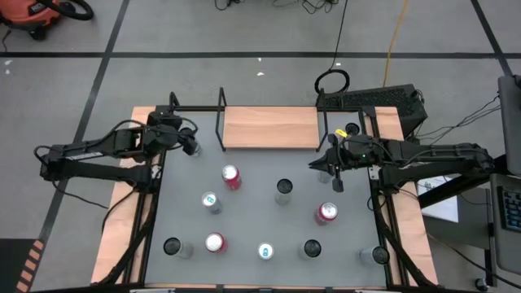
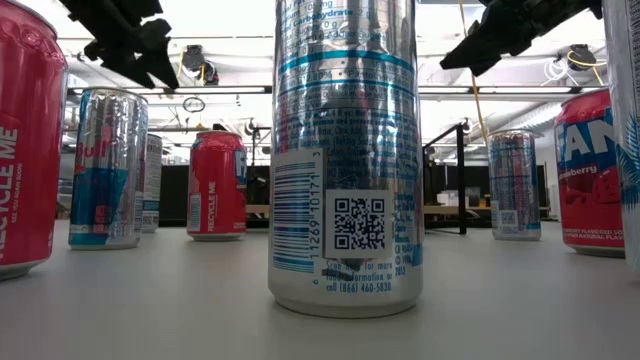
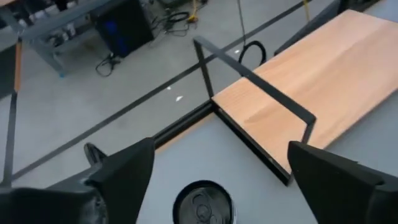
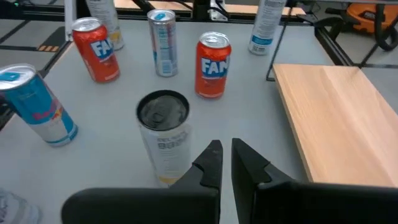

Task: Place canned beverage on shelf
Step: Put the top left white blue soda can on the shelf

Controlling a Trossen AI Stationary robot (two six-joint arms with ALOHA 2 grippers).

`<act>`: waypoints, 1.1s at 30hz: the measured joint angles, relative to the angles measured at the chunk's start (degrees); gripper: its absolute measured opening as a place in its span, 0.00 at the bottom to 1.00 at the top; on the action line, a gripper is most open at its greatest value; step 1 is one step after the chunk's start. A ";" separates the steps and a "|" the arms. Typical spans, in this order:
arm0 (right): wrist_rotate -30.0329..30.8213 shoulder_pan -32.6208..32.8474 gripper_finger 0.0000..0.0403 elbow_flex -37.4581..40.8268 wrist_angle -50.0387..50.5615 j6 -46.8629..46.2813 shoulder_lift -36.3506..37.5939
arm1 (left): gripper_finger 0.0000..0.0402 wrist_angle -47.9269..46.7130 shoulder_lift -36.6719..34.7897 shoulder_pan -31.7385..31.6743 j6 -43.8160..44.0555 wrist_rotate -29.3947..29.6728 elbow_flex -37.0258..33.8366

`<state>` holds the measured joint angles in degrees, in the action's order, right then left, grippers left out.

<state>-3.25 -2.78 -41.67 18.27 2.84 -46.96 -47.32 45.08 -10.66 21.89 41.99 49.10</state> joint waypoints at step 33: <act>0.17 3.01 0.00 0.00 -0.62 -0.22 -5.67 | 0.97 -10.02 8.89 -14.82 7.83 -11.23 0.02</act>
<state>-3.07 0.23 -41.67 17.65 2.61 -52.63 -57.34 53.97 -25.47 29.71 30.76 49.12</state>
